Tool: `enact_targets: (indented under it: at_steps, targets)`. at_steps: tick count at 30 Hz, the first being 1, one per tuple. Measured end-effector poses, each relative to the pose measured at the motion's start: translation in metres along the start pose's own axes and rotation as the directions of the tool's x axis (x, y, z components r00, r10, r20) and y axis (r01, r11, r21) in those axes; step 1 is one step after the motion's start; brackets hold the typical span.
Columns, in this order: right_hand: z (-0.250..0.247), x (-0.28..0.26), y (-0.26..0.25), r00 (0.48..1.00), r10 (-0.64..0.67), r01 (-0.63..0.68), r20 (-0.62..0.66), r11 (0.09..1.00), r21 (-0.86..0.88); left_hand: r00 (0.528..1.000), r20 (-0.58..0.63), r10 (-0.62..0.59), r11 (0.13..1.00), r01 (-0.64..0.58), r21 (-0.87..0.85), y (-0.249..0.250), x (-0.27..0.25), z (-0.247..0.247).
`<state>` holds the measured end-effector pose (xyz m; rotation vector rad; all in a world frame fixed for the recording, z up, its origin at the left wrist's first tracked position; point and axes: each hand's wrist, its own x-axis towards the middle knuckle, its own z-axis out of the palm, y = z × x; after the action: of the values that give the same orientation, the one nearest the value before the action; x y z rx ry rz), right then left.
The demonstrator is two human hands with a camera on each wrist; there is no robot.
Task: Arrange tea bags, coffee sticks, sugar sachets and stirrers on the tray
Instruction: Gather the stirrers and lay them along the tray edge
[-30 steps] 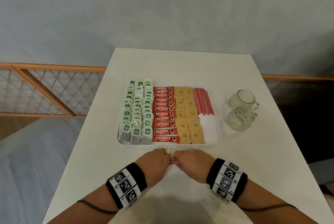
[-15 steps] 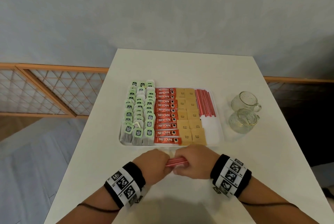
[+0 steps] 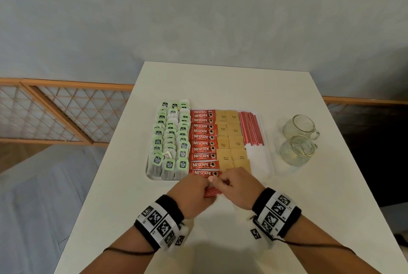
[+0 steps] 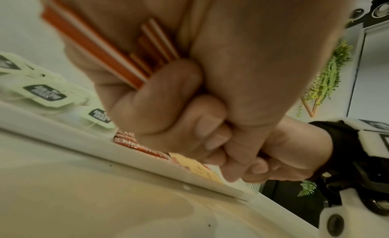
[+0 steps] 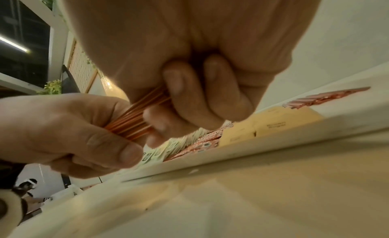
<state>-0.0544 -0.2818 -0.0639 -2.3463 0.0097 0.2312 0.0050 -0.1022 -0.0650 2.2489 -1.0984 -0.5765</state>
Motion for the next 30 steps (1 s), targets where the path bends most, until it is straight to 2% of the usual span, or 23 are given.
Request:
enact_targets:
  at_steps: [3,6,10,13,15,17,19,25,28,30]
  targets:
    - [0.002,-0.001,0.005,1.0,0.007,-0.007,0.002,0.999,0.049,1.0,-0.001,0.0,1.0,0.0,-0.028,-0.002,0.003,-0.004]
    - [-0.003,0.002,0.009,0.999,0.026,-0.025,-0.031,0.999,0.035,0.998,-0.031,-0.052,0.999,0.051,-0.012,-0.006,0.007,-0.007]
    - [-0.013,0.007,0.014,0.99,0.038,-0.04,-0.137,0.999,-0.006,0.99,-0.044,-0.133,0.972,0.122,-0.201,-0.013,0.011,-0.017]
    - [-0.011,0.009,0.013,0.974,0.047,-0.045,-0.22,0.999,0.015,0.972,-0.154,-0.18,0.934,0.119,-0.338,-0.01,0.016,-0.018]
    - [-0.006,0.008,0.008,0.969,0.022,-0.013,-0.247,0.999,0.041,0.932,-0.267,-0.245,0.917,0.133,-0.376,-0.009,0.022,-0.017]
    - [-0.001,0.006,0.003,0.976,0.005,0.014,-0.219,0.996,0.085,0.897,-0.341,-0.28,0.92,0.15,-0.362,-0.008,0.027,-0.017]
    - [0.004,0.006,0.002,0.984,0.003,0.016,-0.179,0.995,0.103,0.884,-0.37,-0.285,0.926,0.154,-0.345,-0.007,0.031,-0.015]
    - [0.009,0.002,0.007,0.99,-0.053,0.059,-0.134,0.998,0.037,0.867,-0.405,-0.29,0.941,0.181,-0.285,-0.014,0.035,-0.007]
    - [0.012,-0.001,0.006,0.996,-0.085,0.085,-0.031,0.996,-0.009,0.864,-0.404,-0.3,0.939,0.193,-0.284,-0.019,0.035,-0.011]
    - [0.01,-0.005,0.003,0.993,-0.103,0.104,0.056,0.995,-0.006,0.881,-0.398,-0.254,0.954,0.16,-0.254,-0.018,0.035,-0.015]
